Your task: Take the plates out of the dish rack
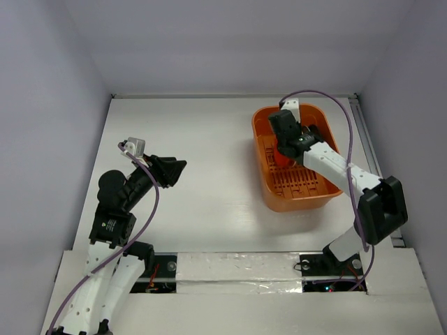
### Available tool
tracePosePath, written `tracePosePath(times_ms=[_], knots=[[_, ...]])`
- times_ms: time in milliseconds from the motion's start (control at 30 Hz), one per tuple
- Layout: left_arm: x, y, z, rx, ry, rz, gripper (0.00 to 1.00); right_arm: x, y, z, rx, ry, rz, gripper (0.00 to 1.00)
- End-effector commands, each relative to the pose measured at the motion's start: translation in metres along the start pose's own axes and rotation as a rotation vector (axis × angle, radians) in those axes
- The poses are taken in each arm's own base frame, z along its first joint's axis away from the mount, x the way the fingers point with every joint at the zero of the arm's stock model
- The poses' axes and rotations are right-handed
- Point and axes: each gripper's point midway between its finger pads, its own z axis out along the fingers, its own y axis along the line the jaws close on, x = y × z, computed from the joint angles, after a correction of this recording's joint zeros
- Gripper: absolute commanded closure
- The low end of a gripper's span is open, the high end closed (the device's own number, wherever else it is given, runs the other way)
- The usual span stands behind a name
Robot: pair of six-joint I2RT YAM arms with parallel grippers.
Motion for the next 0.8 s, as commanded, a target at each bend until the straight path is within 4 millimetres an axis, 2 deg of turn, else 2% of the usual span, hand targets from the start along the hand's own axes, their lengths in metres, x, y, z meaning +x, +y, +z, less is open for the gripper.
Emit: tracePosePath(times_ms=[0,167,467,567,633,700,733,767], knots=[[-0.022,-0.011,-0.002,0.03,-0.061,0.03,0.57,-0.056,-0.014,-0.028,-0.028,-0.147,0.127,1.0],[-0.02,-0.011,-0.001,0.032,-0.055,0.027,0.57,-0.075,-0.032,-0.052,-0.04,-0.201,0.173,1.0],[-0.019,-0.01,0.0,0.033,-0.05,0.025,0.57,-0.098,-0.049,-0.089,-0.059,-0.259,0.218,1.0],[-0.019,-0.01,-0.001,0.033,-0.05,0.023,0.57,-0.116,-0.046,-0.123,-0.127,-0.314,0.248,1.0],[-0.02,-0.012,-0.001,0.038,-0.054,0.026,0.57,-0.126,-0.03,-0.145,-0.253,-0.355,0.274,1.0],[-0.022,-0.009,-0.001,0.026,-0.058,0.025,0.57,-0.135,0.004,-0.164,-0.418,-0.386,0.307,1.0],[-0.023,-0.008,-0.001,0.021,-0.061,0.024,0.57,-0.134,0.017,-0.166,-0.456,-0.382,0.312,1.0],[-0.023,-0.007,-0.001,0.017,-0.063,0.027,0.57,-0.134,0.043,-0.173,-0.514,-0.387,0.305,1.0]])
